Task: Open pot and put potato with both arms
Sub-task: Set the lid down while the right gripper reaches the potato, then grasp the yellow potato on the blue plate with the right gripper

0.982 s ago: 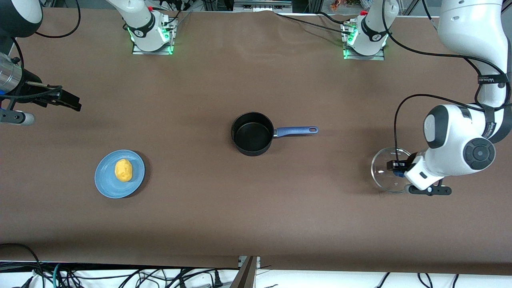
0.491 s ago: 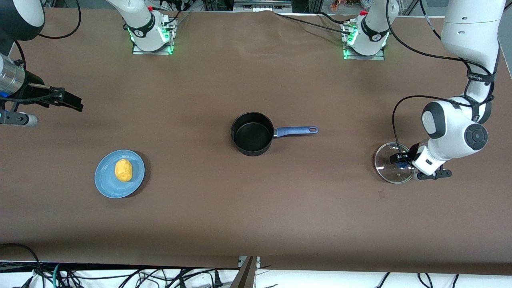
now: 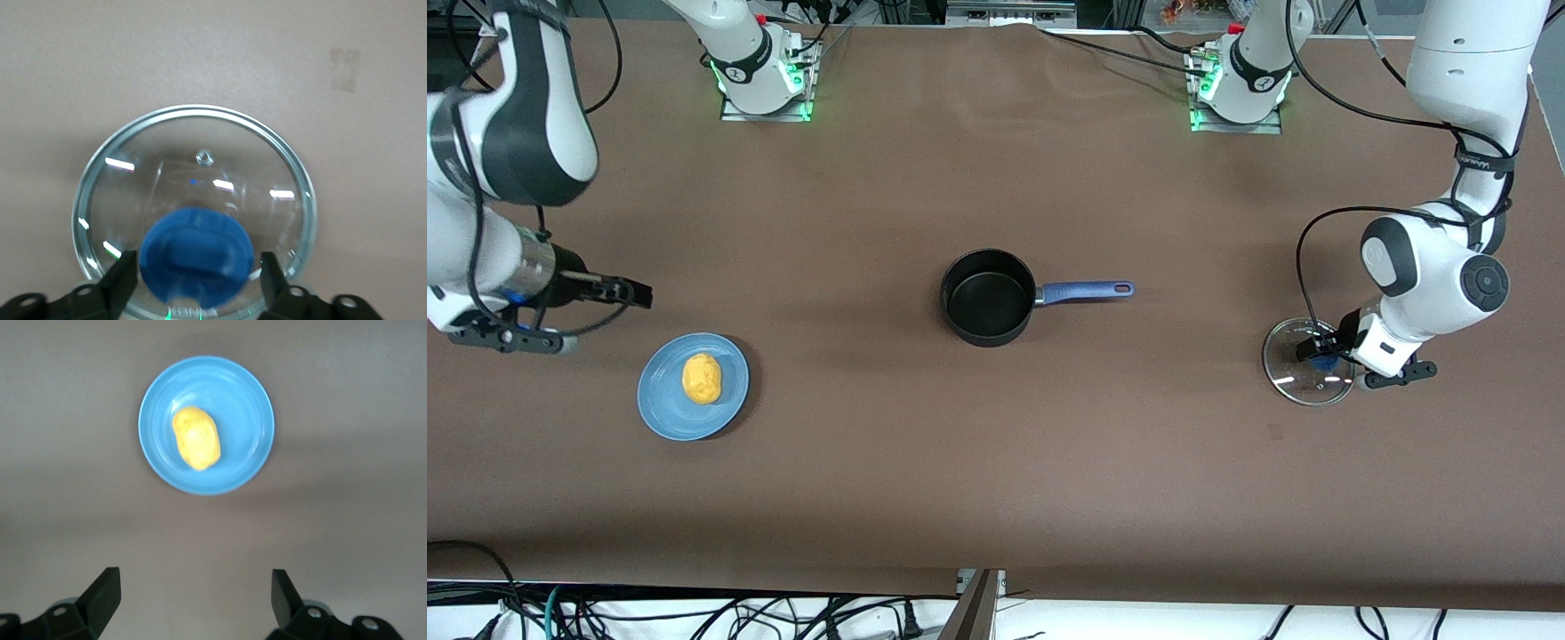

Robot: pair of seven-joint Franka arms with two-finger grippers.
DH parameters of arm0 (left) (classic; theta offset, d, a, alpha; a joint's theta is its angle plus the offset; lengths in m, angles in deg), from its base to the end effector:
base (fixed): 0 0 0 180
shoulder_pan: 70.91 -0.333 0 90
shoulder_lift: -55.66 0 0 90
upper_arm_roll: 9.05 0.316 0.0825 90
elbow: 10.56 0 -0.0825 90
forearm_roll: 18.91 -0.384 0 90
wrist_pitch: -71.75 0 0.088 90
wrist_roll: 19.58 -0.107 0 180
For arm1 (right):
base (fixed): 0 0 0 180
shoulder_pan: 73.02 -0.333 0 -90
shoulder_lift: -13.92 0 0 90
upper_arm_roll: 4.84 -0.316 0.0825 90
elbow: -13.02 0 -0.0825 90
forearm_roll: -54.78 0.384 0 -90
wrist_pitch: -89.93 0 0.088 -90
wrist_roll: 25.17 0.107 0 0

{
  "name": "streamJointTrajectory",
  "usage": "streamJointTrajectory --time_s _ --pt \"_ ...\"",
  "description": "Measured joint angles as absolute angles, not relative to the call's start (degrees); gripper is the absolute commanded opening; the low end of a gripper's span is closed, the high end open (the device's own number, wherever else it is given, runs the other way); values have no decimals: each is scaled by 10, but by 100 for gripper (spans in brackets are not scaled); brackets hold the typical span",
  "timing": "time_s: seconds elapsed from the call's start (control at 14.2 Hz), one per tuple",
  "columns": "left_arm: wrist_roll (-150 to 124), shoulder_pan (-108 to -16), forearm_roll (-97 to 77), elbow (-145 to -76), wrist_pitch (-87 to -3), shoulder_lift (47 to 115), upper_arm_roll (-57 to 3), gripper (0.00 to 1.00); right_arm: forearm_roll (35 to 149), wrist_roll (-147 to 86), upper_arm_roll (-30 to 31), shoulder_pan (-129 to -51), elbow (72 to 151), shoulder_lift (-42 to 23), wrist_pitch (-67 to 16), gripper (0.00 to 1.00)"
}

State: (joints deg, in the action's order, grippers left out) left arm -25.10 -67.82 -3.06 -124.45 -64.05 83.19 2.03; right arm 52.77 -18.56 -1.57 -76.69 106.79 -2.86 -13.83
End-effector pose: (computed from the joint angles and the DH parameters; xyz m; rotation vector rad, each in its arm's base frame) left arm 0.5965 0.0780 0.2163 3.0162 0.3521 -0.1060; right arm 0.6334 0.0048 0.4379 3.0757 -0.1486 -0.1770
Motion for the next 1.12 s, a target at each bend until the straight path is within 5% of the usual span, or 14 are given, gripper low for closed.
streamJointTrajectory --time_s 0.35,0.77,0.98,1.12 --pt "-221 -674 -104 -1043 -315 789 21 100 527 -233 -13 -766 1116 -103 -299 100" --pt "-211 -671 -121 -969 -213 697 3 100 526 -282 -6 -764 1174 -178 -470 98" --pt "-211 -674 -122 -950 -164 662 -20 100 526 -287 -5 -764 1178 -207 -512 84" --pt "-195 -674 -127 -945 -146 658 -44 100 526 -288 -5 -764 1178 -214 -527 58"
